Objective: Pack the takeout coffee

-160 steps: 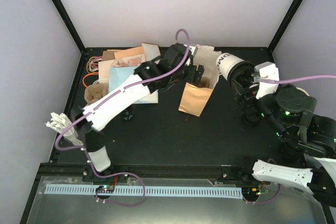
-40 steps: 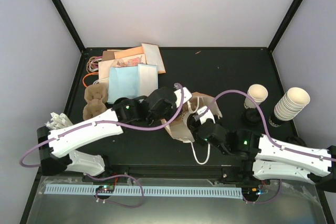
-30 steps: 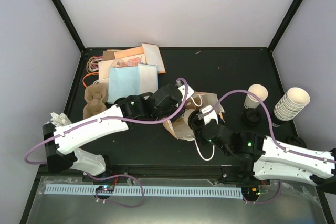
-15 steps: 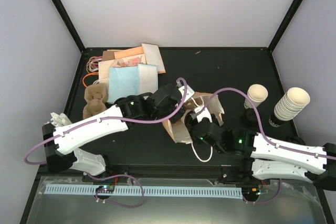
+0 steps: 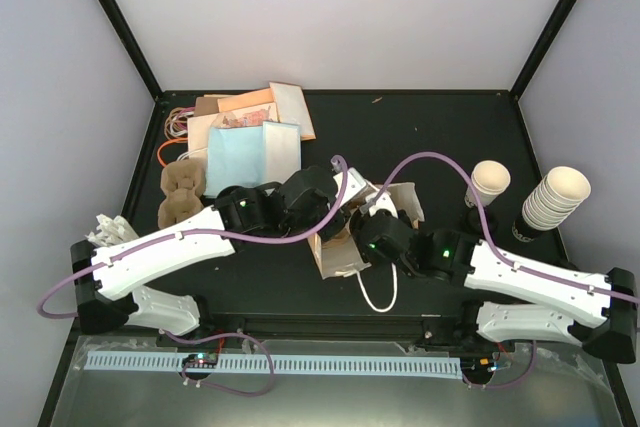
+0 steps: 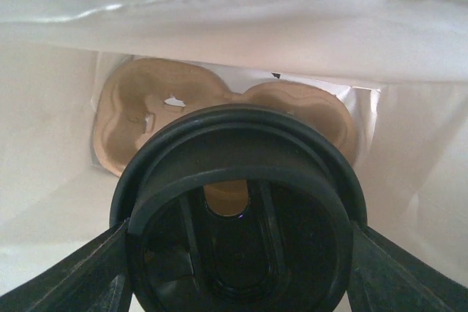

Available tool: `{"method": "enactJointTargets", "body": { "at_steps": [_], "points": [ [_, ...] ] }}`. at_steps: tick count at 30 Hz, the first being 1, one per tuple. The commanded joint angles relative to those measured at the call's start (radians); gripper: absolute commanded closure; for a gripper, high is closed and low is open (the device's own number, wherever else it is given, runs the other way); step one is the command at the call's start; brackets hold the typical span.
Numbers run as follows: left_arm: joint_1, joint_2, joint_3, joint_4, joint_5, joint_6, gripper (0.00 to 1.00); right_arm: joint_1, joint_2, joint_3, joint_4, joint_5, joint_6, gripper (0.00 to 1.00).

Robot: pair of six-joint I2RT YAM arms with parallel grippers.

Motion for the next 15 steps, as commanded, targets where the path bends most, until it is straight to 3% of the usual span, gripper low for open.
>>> {"method": "enactJointTargets", "body": {
  "at_steps": [1, 15],
  "points": [
    [-0.01, -0.016, -0.008, 0.04, 0.039, 0.008, 0.99, -0.034, 0.024, 0.054, -0.014, -0.044, 0.015, 0.48],
    [-0.009, -0.022, -0.002, 0.041, -0.049, -0.054, 0.98, -0.041, 0.071, -0.013, 0.003, -0.102, 0.058, 0.49]
  ]
}}
